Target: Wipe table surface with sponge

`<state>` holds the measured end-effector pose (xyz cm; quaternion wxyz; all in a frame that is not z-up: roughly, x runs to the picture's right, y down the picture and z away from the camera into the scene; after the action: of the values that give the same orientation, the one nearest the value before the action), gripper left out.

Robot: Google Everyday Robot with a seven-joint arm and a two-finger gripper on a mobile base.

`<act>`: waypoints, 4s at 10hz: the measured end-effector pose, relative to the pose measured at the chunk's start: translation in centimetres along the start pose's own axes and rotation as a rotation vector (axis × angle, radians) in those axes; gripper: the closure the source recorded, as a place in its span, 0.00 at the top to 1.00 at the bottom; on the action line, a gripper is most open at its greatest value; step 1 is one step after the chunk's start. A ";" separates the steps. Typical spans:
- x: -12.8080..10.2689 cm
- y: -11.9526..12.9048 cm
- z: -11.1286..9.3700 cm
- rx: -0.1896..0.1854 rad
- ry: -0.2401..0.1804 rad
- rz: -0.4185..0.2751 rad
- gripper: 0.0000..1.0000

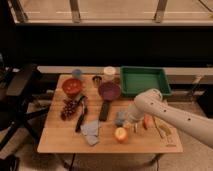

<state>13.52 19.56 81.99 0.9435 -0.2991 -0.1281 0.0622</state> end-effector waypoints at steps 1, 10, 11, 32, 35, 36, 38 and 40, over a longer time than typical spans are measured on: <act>1.1 -0.2 -0.3 -0.003 0.021 0.011 0.00; -3.7 -4.5 2.0 -0.053 -0.022 -0.114 0.00; -4.2 -3.4 2.1 -0.075 -0.040 -0.126 0.00; -0.1 -3.0 1.8 -0.133 0.064 -0.068 0.00; 0.0 -3.0 1.8 -0.133 0.067 -0.070 0.00; -0.1 -3.0 1.8 -0.132 0.068 -0.070 0.00; 0.0 -3.0 1.7 -0.133 0.069 -0.068 0.00; 1.5 -3.4 0.6 -0.138 0.077 -0.052 0.00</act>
<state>14.96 17.43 84.74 0.9262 -0.3622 -0.1032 0.0173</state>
